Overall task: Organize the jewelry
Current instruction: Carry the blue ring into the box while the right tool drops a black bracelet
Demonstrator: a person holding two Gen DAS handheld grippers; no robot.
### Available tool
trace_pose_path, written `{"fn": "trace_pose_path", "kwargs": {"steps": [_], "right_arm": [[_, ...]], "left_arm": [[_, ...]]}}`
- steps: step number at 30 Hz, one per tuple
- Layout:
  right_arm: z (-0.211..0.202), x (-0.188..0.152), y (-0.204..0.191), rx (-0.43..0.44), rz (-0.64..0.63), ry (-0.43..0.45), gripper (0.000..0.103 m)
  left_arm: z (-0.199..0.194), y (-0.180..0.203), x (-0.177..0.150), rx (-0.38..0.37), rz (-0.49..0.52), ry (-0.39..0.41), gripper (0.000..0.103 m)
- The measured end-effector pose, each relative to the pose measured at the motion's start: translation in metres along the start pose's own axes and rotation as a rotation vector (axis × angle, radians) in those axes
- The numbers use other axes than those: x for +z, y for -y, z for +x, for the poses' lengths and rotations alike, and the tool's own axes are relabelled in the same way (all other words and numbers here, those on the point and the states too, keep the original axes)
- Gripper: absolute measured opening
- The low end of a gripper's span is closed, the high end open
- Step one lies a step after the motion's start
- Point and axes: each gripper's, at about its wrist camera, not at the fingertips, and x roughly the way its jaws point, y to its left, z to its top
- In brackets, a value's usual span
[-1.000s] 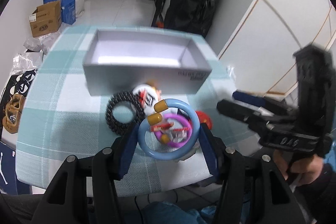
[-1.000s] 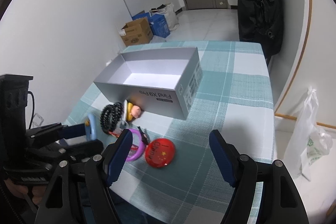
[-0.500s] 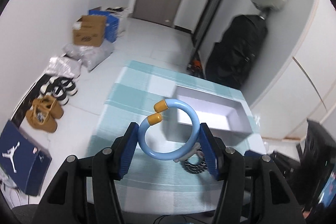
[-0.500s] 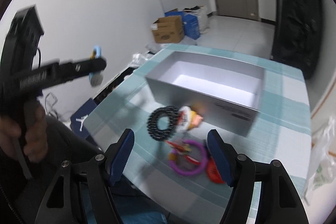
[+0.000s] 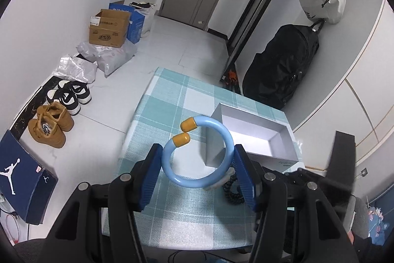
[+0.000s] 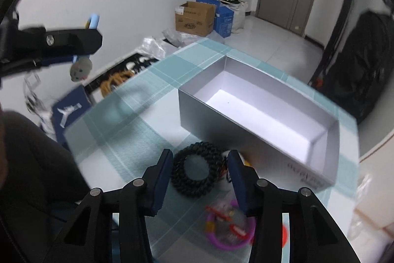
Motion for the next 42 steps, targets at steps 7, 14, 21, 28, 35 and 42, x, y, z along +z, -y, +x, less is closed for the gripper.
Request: {"fn": "trace_pose_path", "kwargs": {"steps": [7,14,21,28,35,42], "right_arm": [[0.023,-0.007,-0.030,-0.190,-0.220,-0.074,0.027],[0.023,-0.007,-0.026,-0.160,-0.202,-0.089,0.009],[-0.010,0.000,-0.005,-0.074,-0.061,0.013,0.008],[-0.032,0.003,0.016,0.003,0.060,0.073,0.008],[-0.047,0.015,0.056,0.033,0.220,0.101,0.008],[-0.059,0.046,0.100,0.048,0.252,0.112,0.008]], "left_arm": [[-0.002,-0.007,0.003,-0.031,-0.015,-0.003,0.053],[-0.004,-0.005,0.004,-0.049,-0.020,0.012,0.053],[0.000,-0.005,0.003,-0.031,-0.023,0.001,0.053],[0.007,-0.001,0.002,-0.015,-0.016,-0.022,0.053],[0.019,0.023,0.014,-0.034,0.030,-0.048,0.053],[0.053,0.058,0.036,-0.075,0.098,-0.112,0.053]]}}
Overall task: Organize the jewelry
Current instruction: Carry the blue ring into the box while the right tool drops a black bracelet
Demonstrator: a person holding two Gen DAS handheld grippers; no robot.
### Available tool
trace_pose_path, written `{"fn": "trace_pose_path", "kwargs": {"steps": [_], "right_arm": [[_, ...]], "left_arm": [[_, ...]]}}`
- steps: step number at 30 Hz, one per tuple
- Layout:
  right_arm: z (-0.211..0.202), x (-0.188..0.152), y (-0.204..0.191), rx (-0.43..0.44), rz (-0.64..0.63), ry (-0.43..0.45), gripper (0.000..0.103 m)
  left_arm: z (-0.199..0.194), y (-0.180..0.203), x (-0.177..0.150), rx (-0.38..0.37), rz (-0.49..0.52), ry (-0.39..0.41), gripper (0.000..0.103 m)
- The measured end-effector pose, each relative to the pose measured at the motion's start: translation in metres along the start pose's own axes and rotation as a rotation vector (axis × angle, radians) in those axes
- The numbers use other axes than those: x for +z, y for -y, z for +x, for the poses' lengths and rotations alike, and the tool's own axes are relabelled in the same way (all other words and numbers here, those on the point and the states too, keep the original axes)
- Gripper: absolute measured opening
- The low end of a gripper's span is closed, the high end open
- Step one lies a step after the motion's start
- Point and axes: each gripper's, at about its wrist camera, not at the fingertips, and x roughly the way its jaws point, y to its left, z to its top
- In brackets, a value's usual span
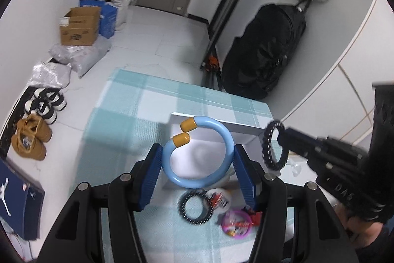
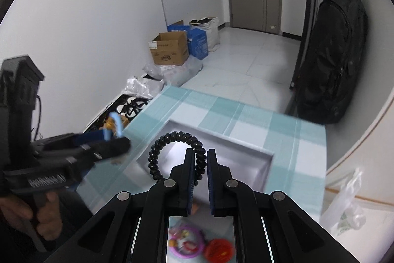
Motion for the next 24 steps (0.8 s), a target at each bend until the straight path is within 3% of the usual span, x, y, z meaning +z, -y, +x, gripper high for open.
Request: {"fn": "trace_pose_path", "kwargs": {"steps": [6,12,24], "right_arm": [[0.027,0.013,0.027,-0.032,-0.026,-0.059,0.008],[0.050,0.009,0.053,0.004,0.084,-0.114,0.008],[0.078,-0.002,0.062,0.032,0.152,-0.237,0.008]], "left_arm": [[0.029,0.015,0.007,0.012,0.083,-0.044,0.053],[0.050,0.010,0.006,0.006,0.085,-0.092,0.053],[0.070,0.020,0.011,0.012,0.100,-0.155,0.053]]}}
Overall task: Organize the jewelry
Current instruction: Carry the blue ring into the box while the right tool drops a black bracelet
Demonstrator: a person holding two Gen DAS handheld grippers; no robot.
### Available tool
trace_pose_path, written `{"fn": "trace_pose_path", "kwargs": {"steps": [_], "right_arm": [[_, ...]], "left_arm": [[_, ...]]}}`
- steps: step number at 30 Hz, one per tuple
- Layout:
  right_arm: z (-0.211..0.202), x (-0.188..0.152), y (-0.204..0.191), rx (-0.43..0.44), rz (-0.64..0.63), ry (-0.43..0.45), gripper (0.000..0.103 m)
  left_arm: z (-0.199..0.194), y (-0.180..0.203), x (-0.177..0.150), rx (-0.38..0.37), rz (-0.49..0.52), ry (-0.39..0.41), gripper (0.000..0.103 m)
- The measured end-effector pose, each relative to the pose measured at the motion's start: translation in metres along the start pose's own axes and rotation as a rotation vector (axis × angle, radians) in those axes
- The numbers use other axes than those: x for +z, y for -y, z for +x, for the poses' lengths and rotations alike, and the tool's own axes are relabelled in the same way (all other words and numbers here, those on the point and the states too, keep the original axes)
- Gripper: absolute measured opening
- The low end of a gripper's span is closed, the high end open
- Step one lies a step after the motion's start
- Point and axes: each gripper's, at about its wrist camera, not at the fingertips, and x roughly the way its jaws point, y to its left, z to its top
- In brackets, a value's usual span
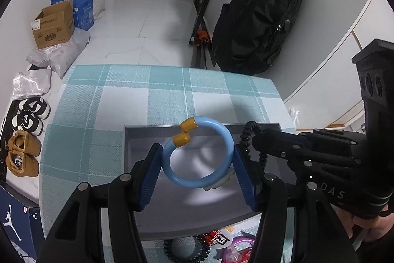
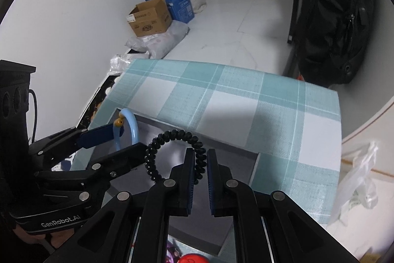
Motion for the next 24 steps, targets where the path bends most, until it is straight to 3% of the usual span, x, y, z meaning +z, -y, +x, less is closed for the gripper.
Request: {"fn": "trace_pose_path", "kwargs": {"steps": [10,14,16,19,24], "right_arm": [[0.000,-0.001,-0.001,-0.030,-0.010,0.004,0.012],[-0.002,-0.001,-0.002,-0.043,-0.015,0.020,0.029],[-0.006,-0.001,-0.002,-0.054,-0.022,0.041,0.032],[-0.017,-0.001,0.000,-0.040,-0.019,0.079,0.041],[-0.032,-0.007,-0.005,-0.042,-0.050,0.137,0.042]], "left_arm": [[0.005,0.002,-0.001,-0.025,0.011,-0.009,0.053],[0.004,0.001,-0.003,-0.067,0.012,-0.011,0.056],[0.001,0.000,-0.004,-0.061,0.010,0.011,0.071],[-0.006,-0.004,-0.005,-0.074,-0.016,0.036,0.074],[-0.015,-0.004,-0.009,-0.063,-0.011,0.062,0.074]]}}
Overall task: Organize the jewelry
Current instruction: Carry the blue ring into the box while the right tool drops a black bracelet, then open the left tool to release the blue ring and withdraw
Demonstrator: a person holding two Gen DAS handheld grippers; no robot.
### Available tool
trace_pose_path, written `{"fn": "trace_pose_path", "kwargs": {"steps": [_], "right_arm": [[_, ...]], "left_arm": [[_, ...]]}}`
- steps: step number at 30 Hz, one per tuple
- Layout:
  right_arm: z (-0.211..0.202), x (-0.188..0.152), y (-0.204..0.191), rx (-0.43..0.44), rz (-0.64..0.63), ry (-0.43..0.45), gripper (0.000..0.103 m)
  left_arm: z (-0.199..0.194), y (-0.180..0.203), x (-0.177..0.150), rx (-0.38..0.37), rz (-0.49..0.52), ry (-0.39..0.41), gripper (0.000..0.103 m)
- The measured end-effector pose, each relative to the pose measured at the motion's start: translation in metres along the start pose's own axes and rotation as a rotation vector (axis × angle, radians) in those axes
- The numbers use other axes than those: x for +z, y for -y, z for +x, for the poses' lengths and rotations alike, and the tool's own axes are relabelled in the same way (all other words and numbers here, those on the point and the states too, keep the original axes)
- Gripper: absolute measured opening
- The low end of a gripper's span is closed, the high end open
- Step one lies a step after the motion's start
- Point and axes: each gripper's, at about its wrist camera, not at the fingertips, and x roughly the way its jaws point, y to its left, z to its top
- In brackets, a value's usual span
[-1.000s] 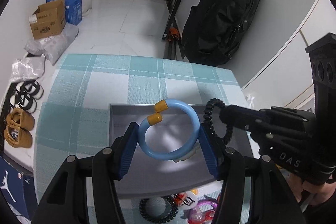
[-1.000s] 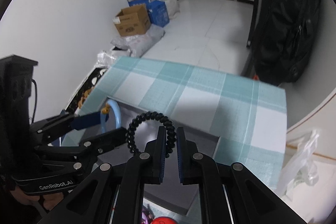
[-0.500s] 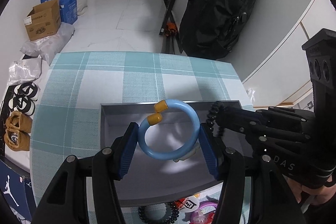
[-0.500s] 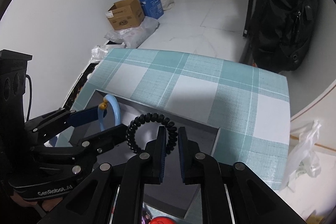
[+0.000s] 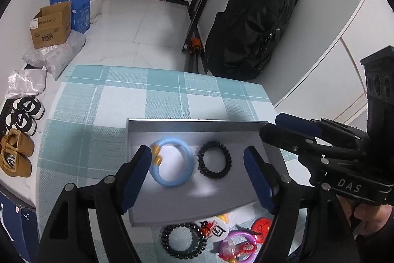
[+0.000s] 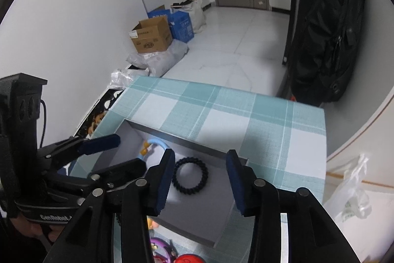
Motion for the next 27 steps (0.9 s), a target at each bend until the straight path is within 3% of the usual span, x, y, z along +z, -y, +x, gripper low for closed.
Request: {"fn": "trace_pose_path", "kwargs": {"steps": [8,9,11,16,24,27], "right_arm": [[-0.015,-0.010,-0.005,-0.015,-0.026,0.050,0.042],[-0.018,-0.012,-0.005,-0.018,-0.026,0.061,0.044],[-0.025,-0.016,-0.005,-0.023,-0.020,0.084,0.061],[-0.042,-0.025,-0.005,-0.035,-0.012,0.154,0.063],[-0.053,-0.038,-0.011,-0.022,-0.025,0.177,0.069],[-0.059,-0.046,-0.015,-0.006,-0.027,0.184,0.077]], "left_arm": [[-0.021,0.003,-0.009,0.033,0.026,0.051,0.074],[-0.023,0.003,-0.011,0.041,0.032,0.058,0.074],[-0.028,0.003,-0.014,0.056,0.038,0.063,0.074],[-0.039,-0.006,-0.029,0.082,0.027,0.061,0.074],[-0.051,-0.014,-0.046,0.064,-0.028,0.050,0.074],[-0.050,-0.014,-0.054,0.058,-0.043,0.028,0.075]]}}
